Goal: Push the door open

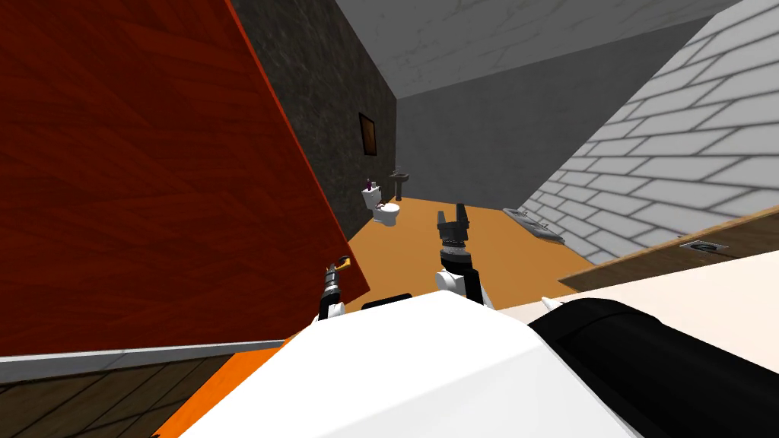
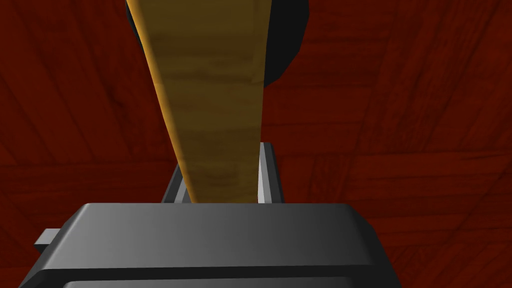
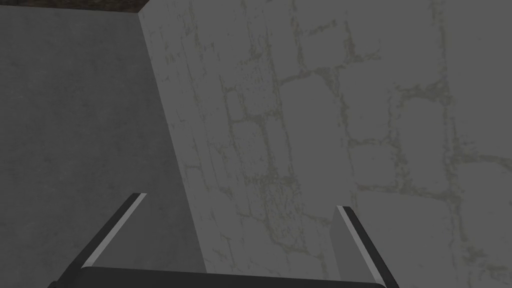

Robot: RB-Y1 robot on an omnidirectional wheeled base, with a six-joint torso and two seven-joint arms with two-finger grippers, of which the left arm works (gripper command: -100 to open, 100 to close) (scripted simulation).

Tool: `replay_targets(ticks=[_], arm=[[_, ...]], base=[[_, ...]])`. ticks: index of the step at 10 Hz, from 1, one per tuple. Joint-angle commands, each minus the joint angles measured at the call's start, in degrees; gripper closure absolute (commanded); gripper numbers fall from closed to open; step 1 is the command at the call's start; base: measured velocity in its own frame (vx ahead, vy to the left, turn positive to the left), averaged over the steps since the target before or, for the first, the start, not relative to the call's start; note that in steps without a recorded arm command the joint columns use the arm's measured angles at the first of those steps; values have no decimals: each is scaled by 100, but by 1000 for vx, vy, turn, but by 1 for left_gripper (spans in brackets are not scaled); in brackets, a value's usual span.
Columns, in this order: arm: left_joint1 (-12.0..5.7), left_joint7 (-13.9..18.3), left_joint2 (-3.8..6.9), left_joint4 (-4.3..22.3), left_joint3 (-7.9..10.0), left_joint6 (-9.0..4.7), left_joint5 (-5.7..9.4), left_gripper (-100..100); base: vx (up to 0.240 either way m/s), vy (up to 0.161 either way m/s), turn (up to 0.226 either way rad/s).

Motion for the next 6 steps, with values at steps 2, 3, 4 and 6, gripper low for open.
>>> replay_targets(ticks=[2,3,4,6], arm=[[-68,-55,3,56,207,-77,91,100],[-72,-73,-20,62,265,-79,119,100],[-76,-89,-45,68,321,-81,146,100],[-83,-119,-99,79,421,-84,194,100]], base=[[180,-62,79],[196,-38,64],[162,-53,72],[168,-80,70]])
